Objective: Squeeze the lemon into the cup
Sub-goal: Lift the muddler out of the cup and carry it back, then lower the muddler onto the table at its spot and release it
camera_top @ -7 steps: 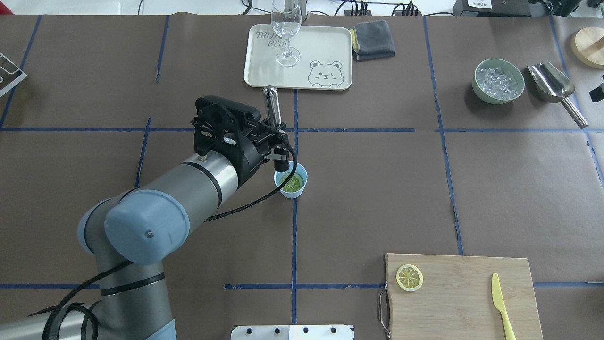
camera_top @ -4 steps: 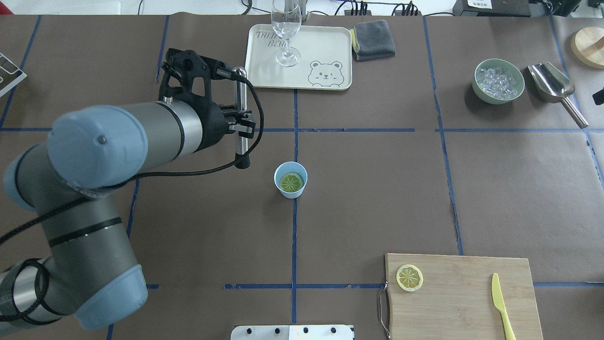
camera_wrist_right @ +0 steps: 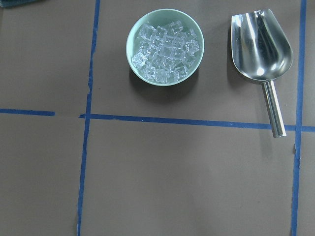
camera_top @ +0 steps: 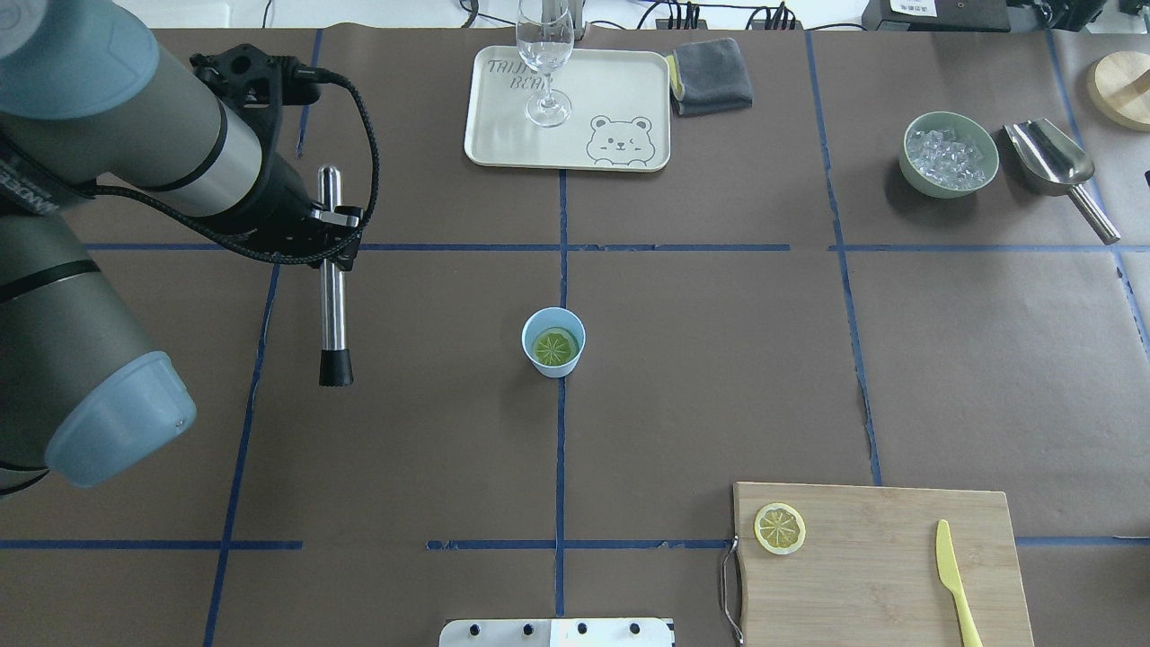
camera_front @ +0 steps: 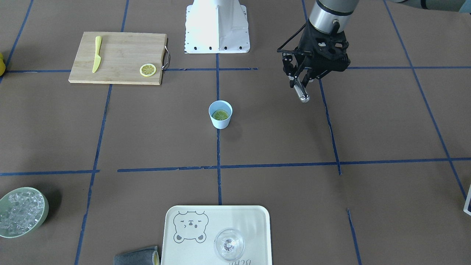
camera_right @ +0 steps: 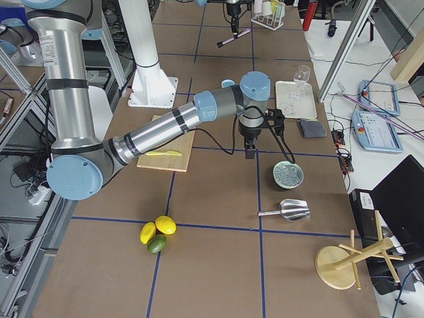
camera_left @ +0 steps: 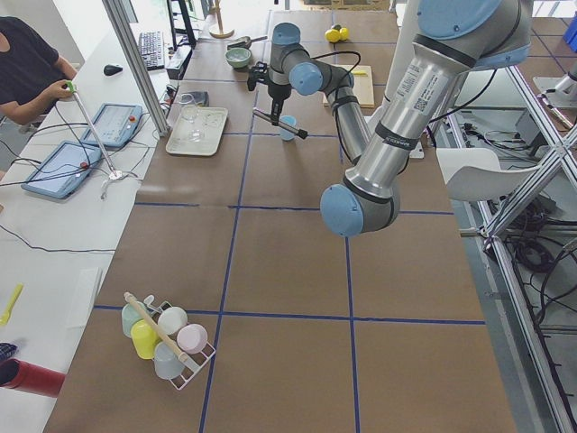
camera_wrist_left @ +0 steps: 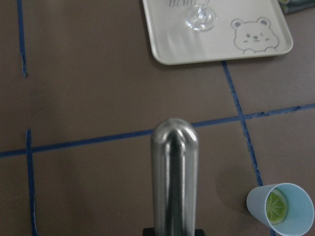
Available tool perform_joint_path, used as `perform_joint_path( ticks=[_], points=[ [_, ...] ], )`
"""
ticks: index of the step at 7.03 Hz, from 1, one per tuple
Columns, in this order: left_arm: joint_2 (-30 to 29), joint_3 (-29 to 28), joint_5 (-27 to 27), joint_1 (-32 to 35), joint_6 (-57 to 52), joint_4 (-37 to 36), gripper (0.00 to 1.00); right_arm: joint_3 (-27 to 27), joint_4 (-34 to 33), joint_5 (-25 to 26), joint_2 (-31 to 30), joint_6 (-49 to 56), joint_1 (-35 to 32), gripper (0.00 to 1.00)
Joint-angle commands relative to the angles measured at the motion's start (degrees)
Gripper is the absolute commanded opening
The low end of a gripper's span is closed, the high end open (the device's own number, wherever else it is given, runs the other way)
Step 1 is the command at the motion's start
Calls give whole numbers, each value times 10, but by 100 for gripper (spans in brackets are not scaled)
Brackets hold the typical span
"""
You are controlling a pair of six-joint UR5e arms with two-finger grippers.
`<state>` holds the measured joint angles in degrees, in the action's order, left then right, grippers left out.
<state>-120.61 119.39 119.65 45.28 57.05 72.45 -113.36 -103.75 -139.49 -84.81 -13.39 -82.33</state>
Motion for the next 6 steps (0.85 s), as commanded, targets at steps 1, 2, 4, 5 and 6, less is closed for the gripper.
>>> perform_joint_path(
  ticks=[1, 2, 4, 5, 6],
  points=[
    [1, -2, 65, 8, 45, -145, 0, -3, 0, -1, -5, 0, -5, 100],
    [10, -3, 68, 23, 33, -168, 0, -6, 0, -1, -5, 0, -5, 100],
    [83, -10, 69, 57, -154, -168, 0, -12, 0, 0, -4, -1, -6, 100],
    [106, -32, 69, 76, -249, -166, 0, -18, 1, 1, -3, -3, -6, 100],
    [140, -43, 69, 78, -318, -161, 0, -26, 0, 2, -2, -4, -6, 100]
  ],
)
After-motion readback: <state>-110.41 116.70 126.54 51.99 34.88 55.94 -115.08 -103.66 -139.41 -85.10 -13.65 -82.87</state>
